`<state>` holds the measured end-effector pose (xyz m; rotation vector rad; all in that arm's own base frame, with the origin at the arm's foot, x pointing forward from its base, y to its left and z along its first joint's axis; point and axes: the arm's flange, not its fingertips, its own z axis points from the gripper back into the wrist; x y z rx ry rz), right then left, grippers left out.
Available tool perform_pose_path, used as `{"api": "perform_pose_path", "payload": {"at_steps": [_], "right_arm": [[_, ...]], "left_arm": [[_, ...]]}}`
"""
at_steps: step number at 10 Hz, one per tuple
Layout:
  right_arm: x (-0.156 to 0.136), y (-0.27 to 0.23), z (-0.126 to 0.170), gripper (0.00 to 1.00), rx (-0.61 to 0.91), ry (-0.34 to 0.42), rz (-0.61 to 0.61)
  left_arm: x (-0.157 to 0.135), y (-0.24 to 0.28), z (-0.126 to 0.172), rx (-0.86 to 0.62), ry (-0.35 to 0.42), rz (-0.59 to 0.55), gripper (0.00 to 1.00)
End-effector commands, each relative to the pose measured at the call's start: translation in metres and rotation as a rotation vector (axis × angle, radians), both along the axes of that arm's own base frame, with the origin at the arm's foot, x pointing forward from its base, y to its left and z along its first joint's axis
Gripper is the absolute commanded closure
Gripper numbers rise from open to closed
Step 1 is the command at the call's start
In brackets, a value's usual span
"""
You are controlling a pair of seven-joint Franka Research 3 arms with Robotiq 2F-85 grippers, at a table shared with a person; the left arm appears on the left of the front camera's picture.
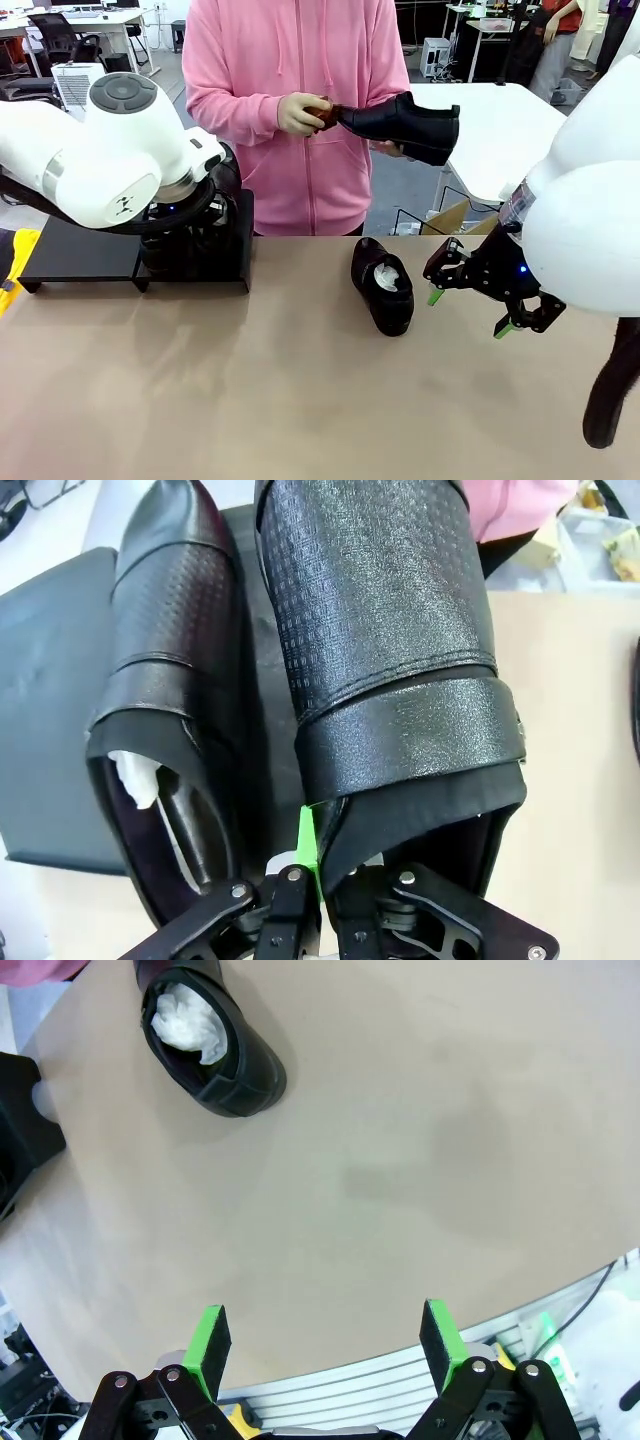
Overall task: Organize the shoes by placing them on the stand.
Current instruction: Place the Shoe from the middle of the table onto the Shoes Stand.
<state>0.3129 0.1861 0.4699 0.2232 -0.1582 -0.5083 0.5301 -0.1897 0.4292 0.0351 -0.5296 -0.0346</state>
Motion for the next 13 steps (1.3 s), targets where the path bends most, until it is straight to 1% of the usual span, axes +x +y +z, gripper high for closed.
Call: {"api": "perform_pose_path", "payload": {"at_steps": [1, 2, 3, 6, 8, 10, 11, 12, 13], "right_arm": [[0.003, -0.001, -0.002, 0.0, 0.02, -0.011, 0.019], [0.003, -0.001, -0.002, 0.0, 0.02, -0.011, 0.019], [0.003, -0.001, -0.002, 0.0, 0.02, -0.011, 0.019], [0.003, -0.001, -0.002, 0.0, 0.02, -0.011, 0.019], [0.003, -0.001, -0.002, 0.0, 0.02, -0.011, 0.019], [0.003, -0.001, -0.002, 0.0, 0.02, -0.011, 0.019], [0.003, -0.001, -0.002, 0.0, 0.02, -0.011, 0.019], [0.003, -0.001, -0.002, 0.0, 0.02, -0.011, 0.019], [0.003, -0.001, -0.002, 0.0, 0.02, -0.011, 0.019]], "left_arm": [[0.005, -0.001, 0.002, -0.005, -0.001, 0.033, 1.0], [0.005, -0.001, 0.002, 0.002, 0.003, 0.04, 1.0], [0.006, -0.001, 0.0, 0.007, 0.011, 0.054, 0.83], [0.008, 0.0, -0.002, 0.014, -0.004, 0.038, 0.26], [0.01, -0.001, 0.003, 0.013, -0.033, 0.026, 0.26], [0.001, -0.009, 0.017, -0.003, -0.059, 0.03, 0.26], [-0.013, -0.014, 0.029, -0.049, -0.033, 0.057, 0.26], [0.005, -0.004, 0.012, -0.005, -0.022, 0.005, 0.26], [0.005, -0.004, 0.012, -0.005, -0.022, 0.005, 0.26]]}}
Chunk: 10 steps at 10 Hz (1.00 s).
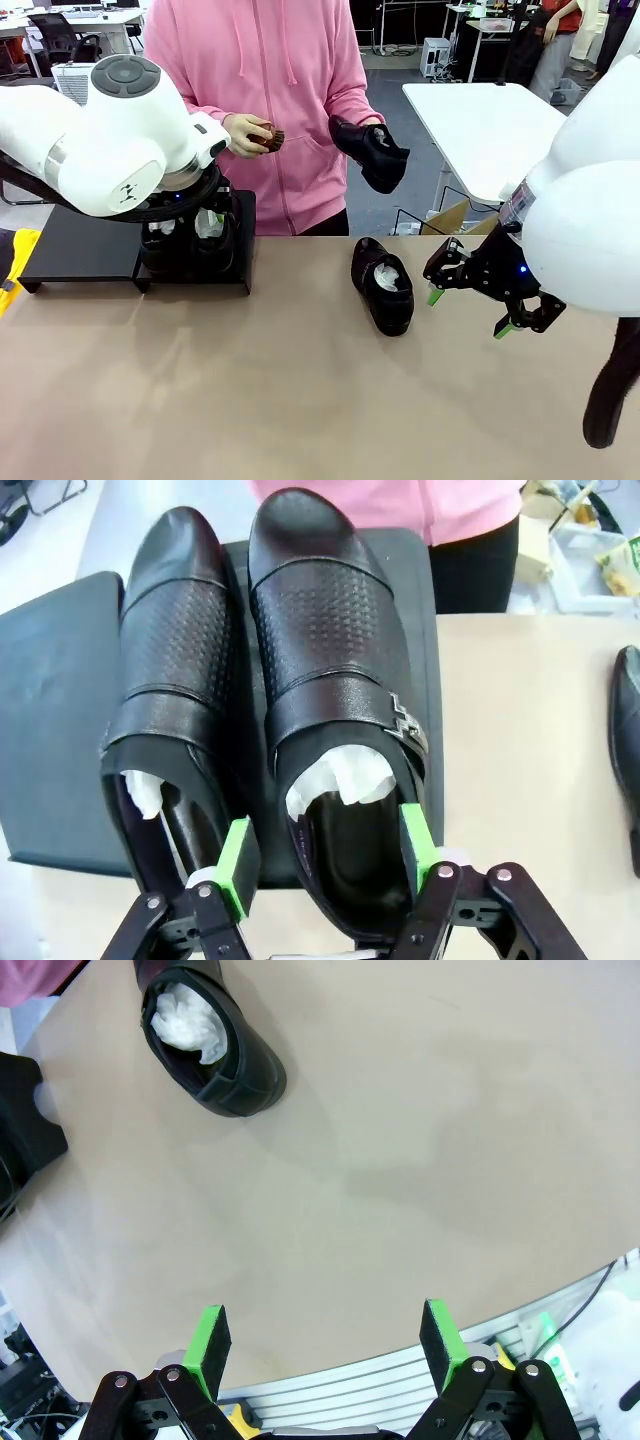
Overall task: Organize the shoes by placing them on the stand.
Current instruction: Place the Shoe from the middle of the table onto the Shoes Stand, then pick up one Shoe and place it in the middle of the table.
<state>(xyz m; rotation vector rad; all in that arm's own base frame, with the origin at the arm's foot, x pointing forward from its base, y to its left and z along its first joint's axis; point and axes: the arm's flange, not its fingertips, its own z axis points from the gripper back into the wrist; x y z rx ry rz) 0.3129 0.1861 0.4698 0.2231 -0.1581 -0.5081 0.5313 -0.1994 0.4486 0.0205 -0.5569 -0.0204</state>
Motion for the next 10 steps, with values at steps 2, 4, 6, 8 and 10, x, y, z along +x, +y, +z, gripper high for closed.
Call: {"api": "perform_pose_path", "payload": {"at_steps": [2, 4, 6, 8, 10], "right_arm": [[0.003, -0.001, -0.002, 0.0, 0.02, -0.012, 0.019], [0.003, -0.001, -0.002, 0.0, 0.02, -0.012, 0.019], [0.003, -0.001, -0.002, 0.0, 0.02, -0.012, 0.019], [0.003, -0.001, -0.002, 0.0, 0.02, -0.012, 0.019], [-0.025, -0.002, 0.016, 0.0, 0.016, -0.043, 0.032]], "left_arm": [[0.004, 0.005, -0.007, 0.013, 0.005, -0.004, 0.26], [0.004, 0.005, -0.007, 0.013, 0.005, -0.004, 0.26], [0.004, 0.005, -0.007, 0.013, 0.005, -0.004, 0.26], [0.004, 0.004, -0.008, 0.006, 0.015, 0.0, 0.26], [-0.043, -0.008, 0.022, -0.026, 0.153, -0.044, 0.26]]}}
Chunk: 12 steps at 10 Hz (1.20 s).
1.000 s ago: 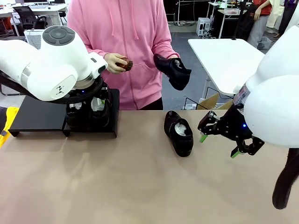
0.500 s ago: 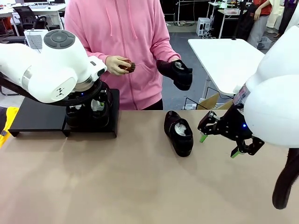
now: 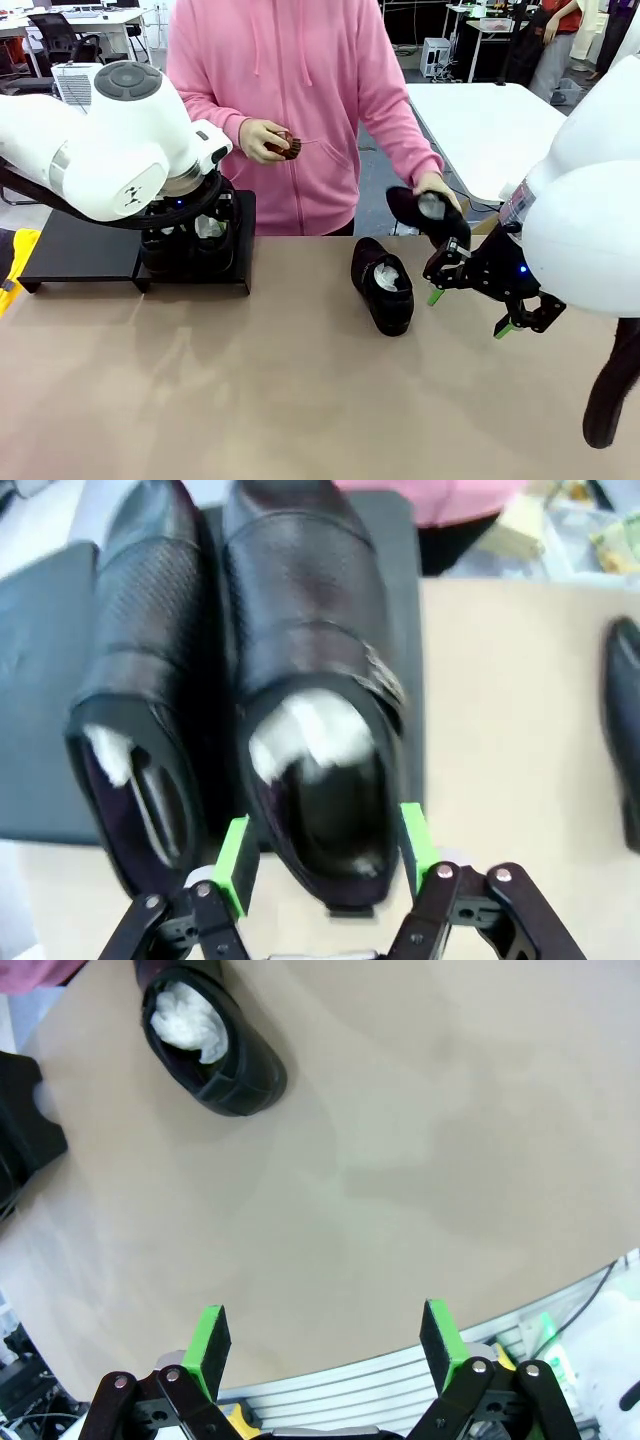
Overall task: Organize the shoes by placing them on the stand.
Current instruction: Pick up one Shoe and place it in the middle of the table.
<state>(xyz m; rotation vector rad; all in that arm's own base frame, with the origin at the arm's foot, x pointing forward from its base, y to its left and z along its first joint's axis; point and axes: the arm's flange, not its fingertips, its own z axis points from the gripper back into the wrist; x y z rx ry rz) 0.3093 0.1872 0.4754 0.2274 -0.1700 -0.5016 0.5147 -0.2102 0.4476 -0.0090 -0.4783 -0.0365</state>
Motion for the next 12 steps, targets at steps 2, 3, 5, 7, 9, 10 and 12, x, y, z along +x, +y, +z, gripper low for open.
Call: {"api": "perform_pose_path", "payload": {"at_steps": [2, 3, 5, 7, 9, 10, 12], "right_arm": [[-0.061, -0.002, 0.029, 0.0, 0.012, -0.025, 0.109], [-0.078, 0.0, 0.038, 0.0, 0.017, -0.011, 0.153], [-0.112, 0.005, 0.052, 0.0, 0.017, 0.023, 0.212], [-0.135, 0.002, 0.047, 0.0, 0.03, 0.079, 0.288], [-0.14, -0.006, 0.044, 0.0, 0.011, 0.056, 0.251], [-0.135, 0.014, 0.061, 0.0, 0.007, 0.073, 0.271], [-0.135, 0.014, 0.061, 0.0, 0.007, 0.073, 0.271]], "left_arm": [[-0.054, -0.007, 0.049, -0.023, 0.114, -0.018, 0.26], [-0.056, -0.01, 0.046, -0.015, 0.153, -0.02, 0.26], [-0.062, -0.013, 0.041, -0.041, 0.218, -0.031, 0.26], [-0.073, -0.01, 0.036, -0.034, 0.265, -0.054, 0.26], [-0.079, 0.003, 0.039, -0.064, 0.249, -0.006, 0.26], [-0.077, 0.006, 0.039, -0.072, 0.232, 0.004, 0.26], [-0.072, -0.01, 0.034, -0.04, 0.253, -0.011, 0.26]]}}
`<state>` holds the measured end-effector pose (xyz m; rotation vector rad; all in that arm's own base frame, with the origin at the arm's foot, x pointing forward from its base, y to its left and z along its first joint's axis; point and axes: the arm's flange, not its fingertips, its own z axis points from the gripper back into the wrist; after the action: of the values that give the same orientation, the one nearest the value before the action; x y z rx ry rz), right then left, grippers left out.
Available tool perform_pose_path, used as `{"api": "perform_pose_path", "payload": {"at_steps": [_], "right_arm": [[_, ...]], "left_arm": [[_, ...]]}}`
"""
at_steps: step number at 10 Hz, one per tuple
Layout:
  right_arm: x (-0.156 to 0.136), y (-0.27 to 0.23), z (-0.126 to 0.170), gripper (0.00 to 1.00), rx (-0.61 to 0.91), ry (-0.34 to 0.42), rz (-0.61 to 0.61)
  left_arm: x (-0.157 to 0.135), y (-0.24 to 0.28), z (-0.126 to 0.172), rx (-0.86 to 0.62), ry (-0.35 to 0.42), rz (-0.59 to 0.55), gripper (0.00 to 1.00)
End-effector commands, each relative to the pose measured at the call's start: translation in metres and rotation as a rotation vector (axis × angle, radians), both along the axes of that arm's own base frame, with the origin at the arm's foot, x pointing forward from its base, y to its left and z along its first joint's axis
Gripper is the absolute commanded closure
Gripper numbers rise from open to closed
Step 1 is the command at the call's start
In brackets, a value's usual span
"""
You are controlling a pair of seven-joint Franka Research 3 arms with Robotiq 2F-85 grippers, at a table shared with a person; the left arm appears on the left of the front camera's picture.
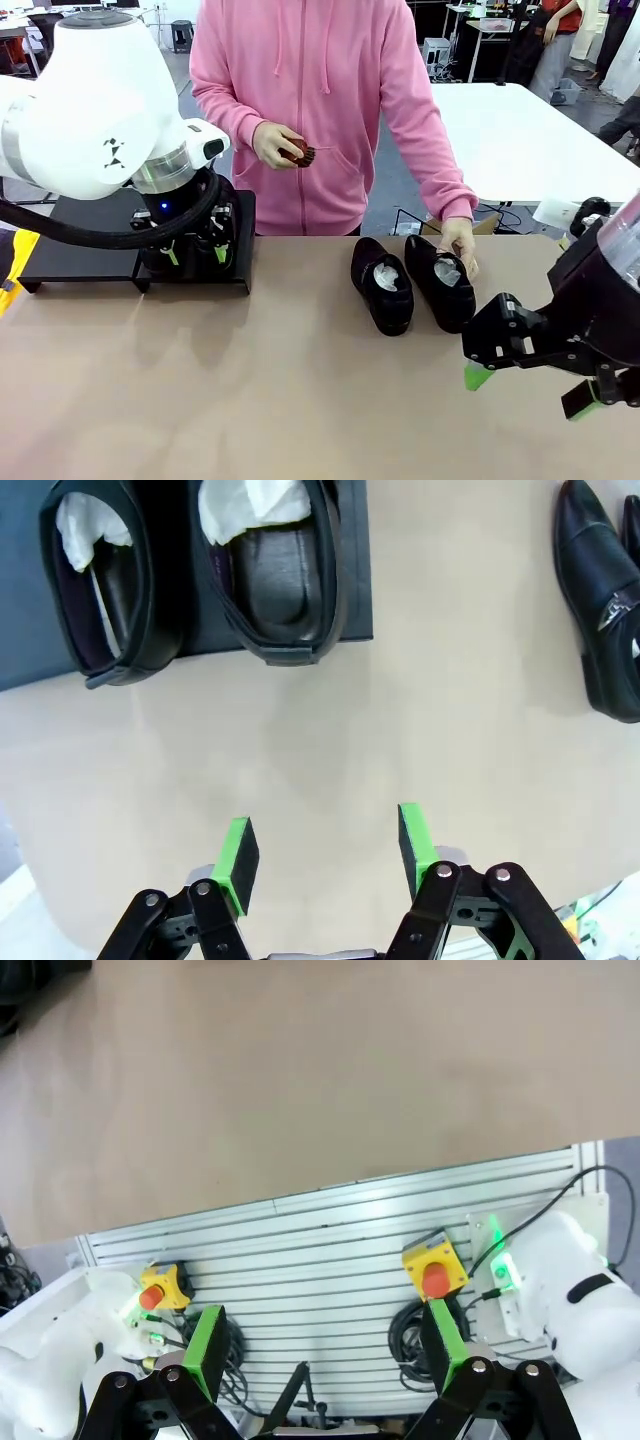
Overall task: Organize the shoes by placing them on the stand.
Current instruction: Pick up one Shoe and place it in the middle of the table.
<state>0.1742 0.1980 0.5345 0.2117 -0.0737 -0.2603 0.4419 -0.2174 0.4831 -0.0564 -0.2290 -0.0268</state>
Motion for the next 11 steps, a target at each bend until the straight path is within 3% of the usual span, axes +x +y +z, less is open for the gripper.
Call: {"api": "perform_pose_path", "payload": {"at_steps": [1, 2, 3, 6, 9, 11], "right_arm": [[0.0, 0.003, 0.002, 0.0, 0.023, 0.004, 0.021], [0.0, 0.0, 0.0, 0.0, 0.0, 0.0, 0.0], [0.021, 0.001, -0.003, 0.0, -0.042, -0.019, 0.044], [0.102, 0.007, -0.016, 0.0, -0.114, -0.054, 0.254], [0.184, 0.009, -0.058, 0.0, -0.158, -0.013, 0.333], [0.217, 0.011, -0.073, 0.0, -0.155, -0.025, 0.388]], "left_arm": [[0.001, -0.003, -0.001, 0.003, 0.003, -0.009, 0.26], [0.001, -0.003, -0.001, 0.003, 0.003, -0.009, 0.26], [0.001, -0.003, -0.001, 0.003, 0.003, -0.009, 0.26], [0.001, -0.003, -0.001, 0.003, 0.003, -0.009, 0.26], [0.001, -0.003, -0.001, 0.003, 0.003, -0.009, 0.26], [0.001, -0.003, -0.001, 0.003, 0.003, -0.009, 0.26]]}}
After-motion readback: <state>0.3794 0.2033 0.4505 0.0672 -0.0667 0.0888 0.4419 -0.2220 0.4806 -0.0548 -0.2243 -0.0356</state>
